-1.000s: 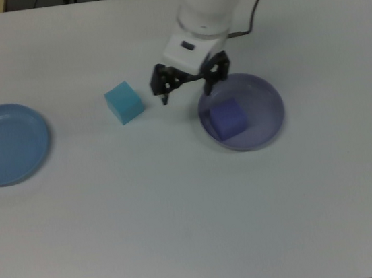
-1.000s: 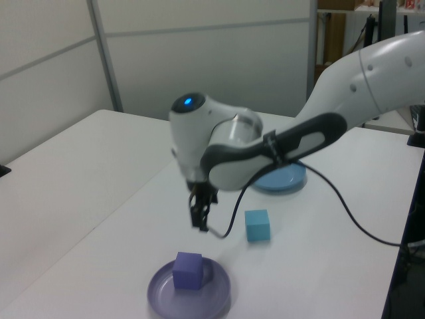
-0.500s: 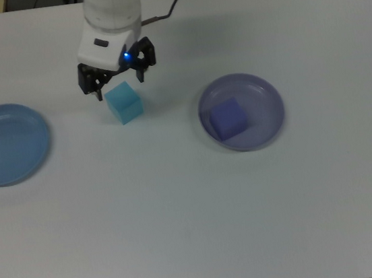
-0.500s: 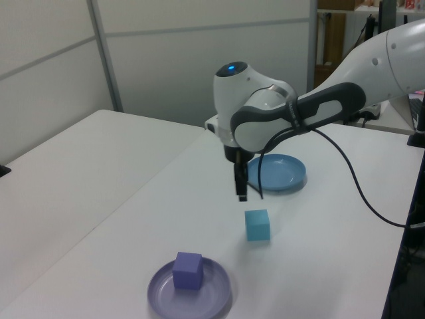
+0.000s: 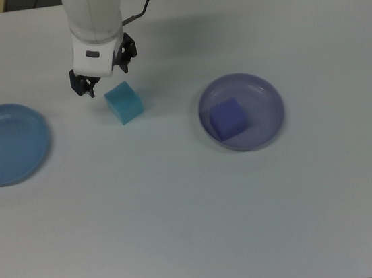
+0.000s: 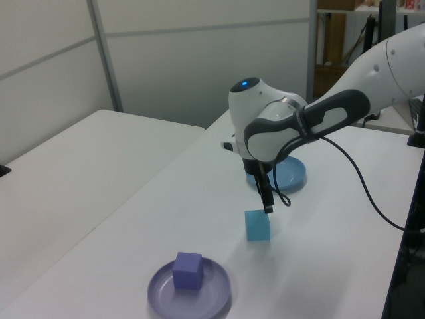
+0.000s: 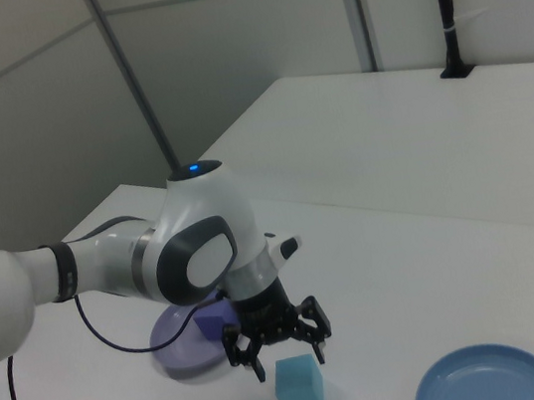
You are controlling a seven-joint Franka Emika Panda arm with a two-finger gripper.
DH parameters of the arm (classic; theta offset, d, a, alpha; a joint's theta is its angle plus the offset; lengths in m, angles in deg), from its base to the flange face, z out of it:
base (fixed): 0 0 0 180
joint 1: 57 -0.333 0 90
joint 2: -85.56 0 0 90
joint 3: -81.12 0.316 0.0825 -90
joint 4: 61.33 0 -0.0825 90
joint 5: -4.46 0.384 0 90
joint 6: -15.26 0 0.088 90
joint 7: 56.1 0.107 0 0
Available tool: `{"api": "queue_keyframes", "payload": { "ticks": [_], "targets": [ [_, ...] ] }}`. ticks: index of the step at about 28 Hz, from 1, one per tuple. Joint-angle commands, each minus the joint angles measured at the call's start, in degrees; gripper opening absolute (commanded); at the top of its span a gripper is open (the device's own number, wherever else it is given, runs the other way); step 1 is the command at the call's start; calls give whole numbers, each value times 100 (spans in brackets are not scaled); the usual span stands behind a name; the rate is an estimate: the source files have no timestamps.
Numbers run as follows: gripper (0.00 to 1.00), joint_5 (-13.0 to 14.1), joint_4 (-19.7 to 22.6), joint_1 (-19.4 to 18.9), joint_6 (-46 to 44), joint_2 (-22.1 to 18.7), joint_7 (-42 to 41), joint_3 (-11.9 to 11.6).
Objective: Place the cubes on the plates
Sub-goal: 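Move the gripper over the teal cube and lower onto it, then close the gripper on the teal cube and lift it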
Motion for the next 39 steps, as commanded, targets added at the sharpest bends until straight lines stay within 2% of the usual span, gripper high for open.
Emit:
{"api": "queue_keyframes", "payload": {
  "ticks": [1, 10, 16, 21, 24, 25, 28, 31, 36, 39],
  "targets": [
    [100, 90, 286, -33, -110, -220, -190, -24],
    [100, 73, 277, -42, 48, 114, -85, -24],
    [100, 64, 259, -59, 434, 377, 276, -24],
    [99, 73, 251, -68, 628, 430, 407, -16],
    [87, 82, 233, -68, 646, 501, 522, -16],
    [68, 82, 233, -77, 680, 510, 565, 2],
    [36, 82, 233, -77, 681, 492, 575, 19],
    [10, 117, 181, -86, 663, 448, 583, 28],
    [8, 187, 75, -68, 637, 369, 794, 28],
    [8, 248, -179, -7, 383, 229, 821, -33]
  ]
}}
